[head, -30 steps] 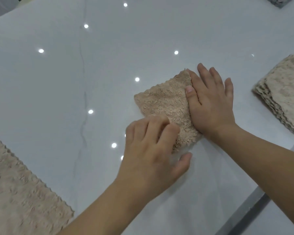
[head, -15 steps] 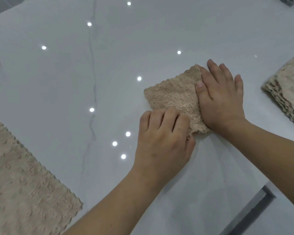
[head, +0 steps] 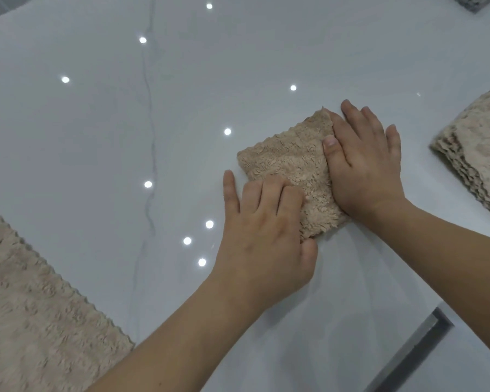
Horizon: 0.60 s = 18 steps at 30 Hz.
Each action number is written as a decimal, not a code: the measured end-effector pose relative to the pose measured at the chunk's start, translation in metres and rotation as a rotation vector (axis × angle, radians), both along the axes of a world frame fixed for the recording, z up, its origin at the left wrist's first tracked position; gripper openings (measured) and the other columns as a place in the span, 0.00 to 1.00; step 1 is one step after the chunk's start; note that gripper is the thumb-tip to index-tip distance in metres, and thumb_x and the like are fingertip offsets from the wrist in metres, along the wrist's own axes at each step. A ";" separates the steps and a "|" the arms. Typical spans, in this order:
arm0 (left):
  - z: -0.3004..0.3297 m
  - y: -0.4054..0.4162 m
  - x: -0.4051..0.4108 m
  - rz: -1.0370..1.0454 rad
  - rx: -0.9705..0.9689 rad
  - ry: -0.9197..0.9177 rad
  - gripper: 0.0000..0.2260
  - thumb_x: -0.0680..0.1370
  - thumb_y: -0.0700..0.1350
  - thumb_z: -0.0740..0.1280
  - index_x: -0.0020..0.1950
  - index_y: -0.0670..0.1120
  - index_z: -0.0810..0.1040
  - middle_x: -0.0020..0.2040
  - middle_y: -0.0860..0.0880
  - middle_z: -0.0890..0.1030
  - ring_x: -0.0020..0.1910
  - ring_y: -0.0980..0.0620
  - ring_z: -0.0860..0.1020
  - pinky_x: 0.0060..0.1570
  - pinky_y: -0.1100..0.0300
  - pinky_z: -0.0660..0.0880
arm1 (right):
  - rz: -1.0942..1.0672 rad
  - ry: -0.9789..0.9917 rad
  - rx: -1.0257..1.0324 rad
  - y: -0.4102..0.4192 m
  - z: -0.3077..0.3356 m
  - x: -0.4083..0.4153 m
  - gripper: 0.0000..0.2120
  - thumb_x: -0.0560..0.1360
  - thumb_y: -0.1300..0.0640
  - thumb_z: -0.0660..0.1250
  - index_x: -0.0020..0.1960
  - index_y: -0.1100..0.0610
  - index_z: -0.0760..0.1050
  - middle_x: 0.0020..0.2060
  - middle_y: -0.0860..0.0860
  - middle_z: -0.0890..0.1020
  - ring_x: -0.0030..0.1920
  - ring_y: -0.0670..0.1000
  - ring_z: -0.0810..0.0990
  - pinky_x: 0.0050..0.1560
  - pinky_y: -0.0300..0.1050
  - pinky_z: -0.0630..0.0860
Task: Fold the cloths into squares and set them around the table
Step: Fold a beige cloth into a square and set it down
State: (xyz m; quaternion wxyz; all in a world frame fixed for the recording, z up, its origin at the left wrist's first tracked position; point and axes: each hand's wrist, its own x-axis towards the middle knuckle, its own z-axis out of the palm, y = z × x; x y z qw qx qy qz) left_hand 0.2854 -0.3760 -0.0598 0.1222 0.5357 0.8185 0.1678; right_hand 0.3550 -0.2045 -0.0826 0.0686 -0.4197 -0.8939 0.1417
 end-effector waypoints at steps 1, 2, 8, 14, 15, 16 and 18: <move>0.000 0.000 0.000 0.000 -0.006 0.001 0.17 0.68 0.52 0.60 0.55 0.47 0.75 0.58 0.48 0.74 0.57 0.46 0.71 0.72 0.32 0.51 | 0.000 0.000 0.004 0.000 0.000 0.000 0.23 0.81 0.46 0.45 0.76 0.46 0.59 0.77 0.46 0.57 0.78 0.50 0.50 0.76 0.59 0.41; -0.001 0.001 0.000 0.002 -0.009 0.000 0.18 0.68 0.52 0.60 0.54 0.47 0.75 0.58 0.49 0.73 0.57 0.46 0.70 0.71 0.31 0.50 | 0.001 0.001 0.006 0.000 0.000 0.000 0.24 0.81 0.46 0.45 0.76 0.46 0.59 0.77 0.46 0.57 0.78 0.50 0.50 0.76 0.59 0.41; 0.003 0.008 -0.007 -0.025 -0.077 -0.013 0.21 0.66 0.55 0.56 0.55 0.49 0.71 0.58 0.50 0.70 0.59 0.46 0.68 0.69 0.27 0.45 | 0.005 -0.003 -0.010 0.000 0.002 0.000 0.23 0.82 0.47 0.45 0.76 0.47 0.59 0.78 0.46 0.56 0.78 0.50 0.49 0.76 0.58 0.41; 0.018 0.002 -0.020 -0.177 -0.250 -0.051 0.35 0.63 0.66 0.54 0.67 0.54 0.60 0.65 0.55 0.58 0.70 0.50 0.55 0.69 0.29 0.38 | 0.003 -0.015 -0.030 -0.001 0.003 0.000 0.22 0.83 0.48 0.47 0.76 0.46 0.58 0.78 0.46 0.55 0.78 0.49 0.47 0.76 0.57 0.39; 0.020 -0.005 -0.021 -0.199 -0.253 -0.052 0.38 0.62 0.68 0.56 0.70 0.55 0.59 0.67 0.57 0.57 0.71 0.52 0.53 0.69 0.30 0.37 | 0.003 -0.014 -0.035 -0.001 0.004 0.000 0.22 0.83 0.48 0.47 0.76 0.46 0.57 0.78 0.45 0.54 0.78 0.49 0.47 0.76 0.57 0.39; 0.023 -0.011 -0.022 -0.208 -0.248 -0.066 0.39 0.63 0.69 0.56 0.72 0.57 0.58 0.68 0.58 0.57 0.71 0.55 0.52 0.70 0.31 0.37 | 0.002 -0.016 -0.038 -0.001 0.004 0.000 0.22 0.83 0.48 0.47 0.77 0.46 0.57 0.78 0.45 0.54 0.78 0.48 0.47 0.76 0.57 0.39; 0.024 -0.016 -0.028 -0.194 -0.206 -0.128 0.33 0.69 0.72 0.51 0.72 0.62 0.60 0.67 0.62 0.58 0.69 0.59 0.53 0.72 0.35 0.37 | -0.005 -0.018 -0.040 -0.001 0.004 0.000 0.22 0.83 0.48 0.47 0.77 0.45 0.57 0.78 0.45 0.54 0.78 0.48 0.47 0.76 0.57 0.38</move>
